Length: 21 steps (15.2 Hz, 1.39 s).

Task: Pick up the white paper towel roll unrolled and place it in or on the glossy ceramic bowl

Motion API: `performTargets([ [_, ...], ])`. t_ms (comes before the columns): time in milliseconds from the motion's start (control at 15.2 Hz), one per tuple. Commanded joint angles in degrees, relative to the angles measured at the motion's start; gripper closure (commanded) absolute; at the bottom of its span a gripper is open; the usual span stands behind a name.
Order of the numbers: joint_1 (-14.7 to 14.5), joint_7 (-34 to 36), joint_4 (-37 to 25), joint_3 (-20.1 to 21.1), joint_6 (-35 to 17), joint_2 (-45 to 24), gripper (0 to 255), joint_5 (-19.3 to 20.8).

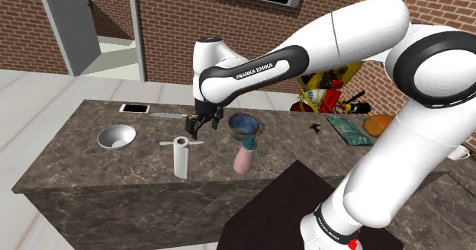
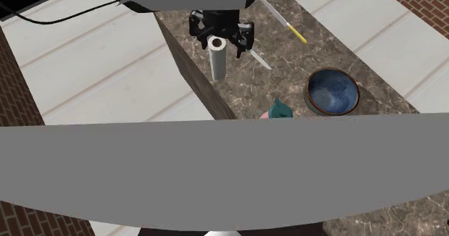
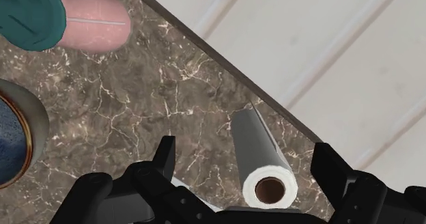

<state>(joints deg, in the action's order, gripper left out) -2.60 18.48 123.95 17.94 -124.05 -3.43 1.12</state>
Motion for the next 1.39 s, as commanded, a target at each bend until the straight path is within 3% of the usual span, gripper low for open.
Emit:
performTargets([
  [0,-0.7,2.0,-3.4,0.3,-0.9,-4.7,0,2.1],
  [396,-4.0,6.8,-13.9,-0.3,-2.4,-18.1,0,7.7],
  [924,-4.5,7.8,-12.2,-1.2,-7.2,-21.4,0,9.2],
  [1320,-4.5,7.8,-12.2,-1.2,-7.2,-21.4,0,9.2],
])
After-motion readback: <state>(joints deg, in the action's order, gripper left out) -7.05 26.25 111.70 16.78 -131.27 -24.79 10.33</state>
